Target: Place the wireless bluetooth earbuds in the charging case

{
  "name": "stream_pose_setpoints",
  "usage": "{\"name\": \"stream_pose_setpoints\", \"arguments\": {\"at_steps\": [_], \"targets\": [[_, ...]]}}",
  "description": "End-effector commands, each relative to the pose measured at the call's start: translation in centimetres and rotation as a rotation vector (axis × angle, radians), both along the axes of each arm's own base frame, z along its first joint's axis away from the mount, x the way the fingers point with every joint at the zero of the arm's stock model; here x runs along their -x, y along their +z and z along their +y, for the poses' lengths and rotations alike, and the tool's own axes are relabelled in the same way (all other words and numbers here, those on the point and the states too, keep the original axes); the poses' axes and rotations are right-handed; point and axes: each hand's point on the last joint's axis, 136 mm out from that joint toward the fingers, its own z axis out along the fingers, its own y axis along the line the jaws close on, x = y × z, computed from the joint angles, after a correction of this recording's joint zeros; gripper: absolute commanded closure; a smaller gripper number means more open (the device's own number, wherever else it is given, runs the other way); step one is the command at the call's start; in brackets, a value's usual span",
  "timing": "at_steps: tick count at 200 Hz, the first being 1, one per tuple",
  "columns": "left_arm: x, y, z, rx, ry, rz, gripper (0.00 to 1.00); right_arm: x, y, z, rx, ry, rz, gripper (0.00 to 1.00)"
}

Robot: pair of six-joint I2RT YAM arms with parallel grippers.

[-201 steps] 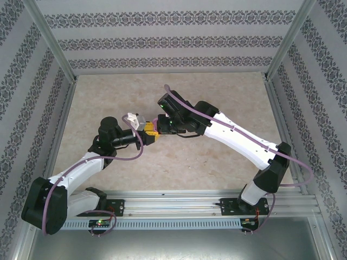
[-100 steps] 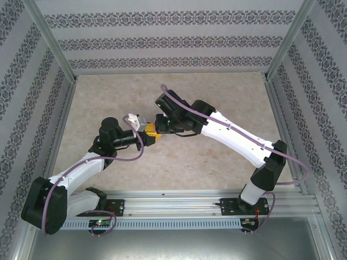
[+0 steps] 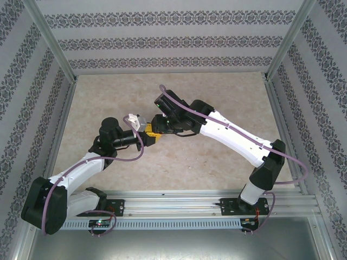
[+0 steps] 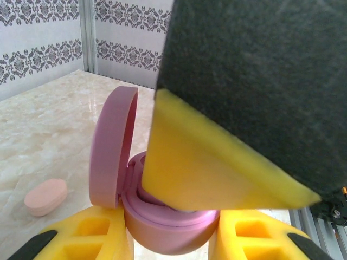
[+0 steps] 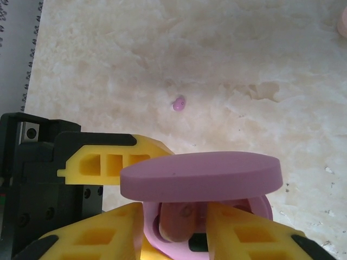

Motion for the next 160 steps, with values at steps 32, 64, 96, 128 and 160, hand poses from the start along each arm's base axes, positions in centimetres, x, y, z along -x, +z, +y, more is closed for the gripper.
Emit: {"name": "stream_pose_setpoints", "arguments": {"at_steps": [32,64,96,128,160], "targets": [[0.5,1.2,-0.4,0.006,-0.026,-0.070,0.84,-0.2,1.6,-0.2,-0.040,0.001,-0.007,0.61],[0.3,1.1,0.0,-0.010,0.005,-0.075,0.83,0.0,2.9,0.1,-0.119,0.007,-0.021,0.59],[-0.3,1.2,0.6,-0.006,0.060,-0.059,0.82,-0.2,4.0,-0.6,-0.220,-0.025,-0.047,0.59],[-1.3,1.5,1.6,0.004,0.107,-0.018,0.82,-0.6,4.8,-3.0,-0.236,-0.087,-0.098,0.59],[-3.3,2.3,3.6,0.050,0.187,0.040,0.83,-1.0,3.8,-5.2,-0.229,-0.158,-0.121,0.59]]}}
